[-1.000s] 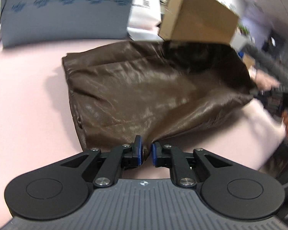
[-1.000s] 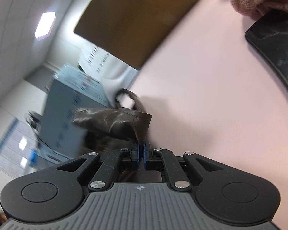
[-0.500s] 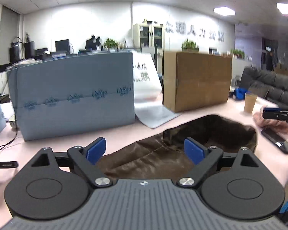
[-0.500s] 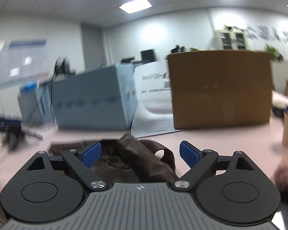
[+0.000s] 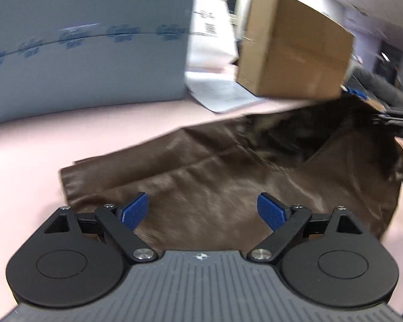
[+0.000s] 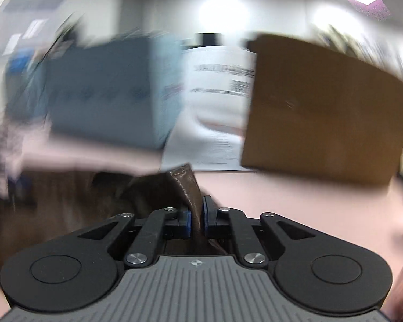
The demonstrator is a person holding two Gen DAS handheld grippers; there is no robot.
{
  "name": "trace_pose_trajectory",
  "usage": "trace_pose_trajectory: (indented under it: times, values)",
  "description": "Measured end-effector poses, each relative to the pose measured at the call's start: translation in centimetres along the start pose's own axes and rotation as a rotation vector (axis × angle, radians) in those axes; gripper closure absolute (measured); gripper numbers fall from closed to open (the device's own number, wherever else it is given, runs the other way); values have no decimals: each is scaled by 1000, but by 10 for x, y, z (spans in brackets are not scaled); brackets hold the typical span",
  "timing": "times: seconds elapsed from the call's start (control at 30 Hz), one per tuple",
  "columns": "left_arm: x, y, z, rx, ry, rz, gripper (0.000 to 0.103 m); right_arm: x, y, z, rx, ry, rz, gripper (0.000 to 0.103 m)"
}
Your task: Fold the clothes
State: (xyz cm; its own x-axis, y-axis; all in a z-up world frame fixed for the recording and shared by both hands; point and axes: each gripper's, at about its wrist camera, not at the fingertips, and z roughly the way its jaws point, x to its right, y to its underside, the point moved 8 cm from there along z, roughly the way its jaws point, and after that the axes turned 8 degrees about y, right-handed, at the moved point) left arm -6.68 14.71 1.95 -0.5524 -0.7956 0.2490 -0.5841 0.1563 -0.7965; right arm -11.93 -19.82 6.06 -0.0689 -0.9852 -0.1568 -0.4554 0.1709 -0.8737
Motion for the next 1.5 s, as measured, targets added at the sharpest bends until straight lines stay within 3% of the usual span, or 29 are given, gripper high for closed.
trace_pose_trajectory:
  times: [0.07,0.13,0.27,0.33,0.37,0.5,0.63,0.7,0.83,0.93,1.2,1.27,1.37,1.47,1.5]
  values:
    - [-8,-2,-1,18,-16,-34,16,32,-4,13,-55,-33,196,96]
    - [-15,-3,-2,28,-33,-53,16,55,0,30,-94,-18,306,96]
    - [-23,-5,-8,56,-58,-76,16,82,21,73,-172,56,413,92]
    - [-26,-6,-12,65,-73,-75,16,94,37,95,-202,97,461,72]
    - [-27,-7,-14,70,-92,-67,16,97,42,98,-190,95,478,72]
    - [-36,-12,-17,88,-155,-25,16,100,41,92,-111,-15,545,54]
    - [-45,-23,-10,110,-174,-8,15,101,19,55,54,-87,466,24]
    - [-46,-25,3,107,-187,-1,15,98,20,47,74,-104,428,24]
    - [-49,-30,31,100,-215,14,15,88,33,62,-45,-161,445,24]
    - [-50,-34,51,95,-235,25,15,72,42,69,-99,-182,378,24]
    - [-58,-28,78,15,-222,21,12,63,39,68,-74,-183,344,21]
    - [-58,-27,82,-10,-220,30,5,63,41,71,-85,-179,334,21]
    - [-53,-28,84,-9,-257,78,3,65,44,74,-97,-106,291,21]
    - [-48,-27,84,-13,-294,125,2,74,39,69,-31,14,238,23]
    - [-47,-27,86,-20,-316,137,0,76,39,70,-32,34,210,34]
